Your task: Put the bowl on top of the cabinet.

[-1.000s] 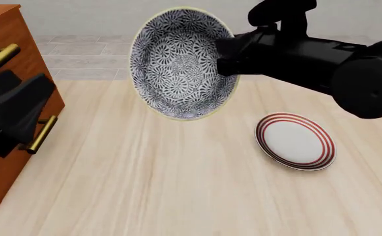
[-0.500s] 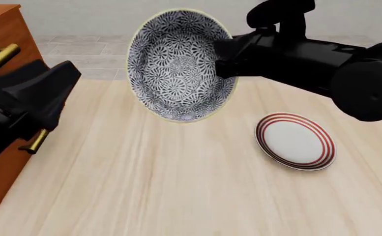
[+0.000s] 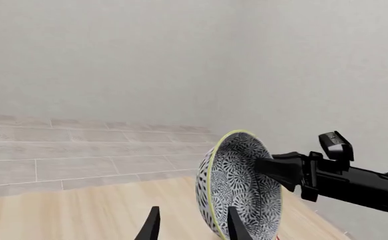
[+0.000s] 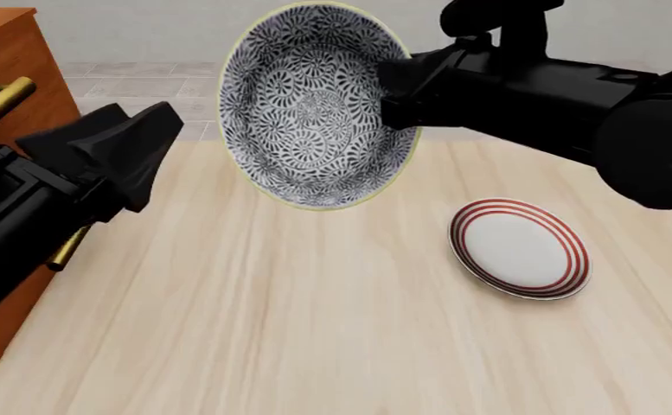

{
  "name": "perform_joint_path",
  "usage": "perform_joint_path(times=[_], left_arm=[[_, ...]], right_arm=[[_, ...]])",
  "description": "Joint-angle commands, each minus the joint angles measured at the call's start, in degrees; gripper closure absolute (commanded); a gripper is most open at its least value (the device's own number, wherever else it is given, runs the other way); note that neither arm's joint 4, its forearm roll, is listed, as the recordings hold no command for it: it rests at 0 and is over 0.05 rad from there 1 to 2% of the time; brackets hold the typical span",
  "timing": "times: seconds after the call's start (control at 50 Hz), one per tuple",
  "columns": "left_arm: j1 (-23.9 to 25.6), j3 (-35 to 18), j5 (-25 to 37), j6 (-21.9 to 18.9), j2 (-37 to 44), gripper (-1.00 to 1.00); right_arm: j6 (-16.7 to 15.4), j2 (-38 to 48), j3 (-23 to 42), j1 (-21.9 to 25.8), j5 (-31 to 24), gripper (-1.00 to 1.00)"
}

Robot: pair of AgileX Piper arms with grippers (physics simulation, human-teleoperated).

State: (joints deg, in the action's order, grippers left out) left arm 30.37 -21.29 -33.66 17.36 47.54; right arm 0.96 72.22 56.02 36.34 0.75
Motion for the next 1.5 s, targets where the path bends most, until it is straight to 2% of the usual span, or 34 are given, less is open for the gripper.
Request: perform_joint_path(times=[0.02,1.02,1.5], left_arm=[[0.56,-0.66,-2.70,0.78,3.59,-1.00],[4.67,-4.59,-11.13,2.38,16.75,-1.00],[5.28,-5.41,-16.12,4.40,23.61,-1.00]], right_arm=[[0.47,-0.85,0.34,0.23,-0.18,1.00],[1.28,-2.27,0.20,0.82,-0.51,1.00],[2.07,-3.70,0.89,0.83,-1.82,1.00]])
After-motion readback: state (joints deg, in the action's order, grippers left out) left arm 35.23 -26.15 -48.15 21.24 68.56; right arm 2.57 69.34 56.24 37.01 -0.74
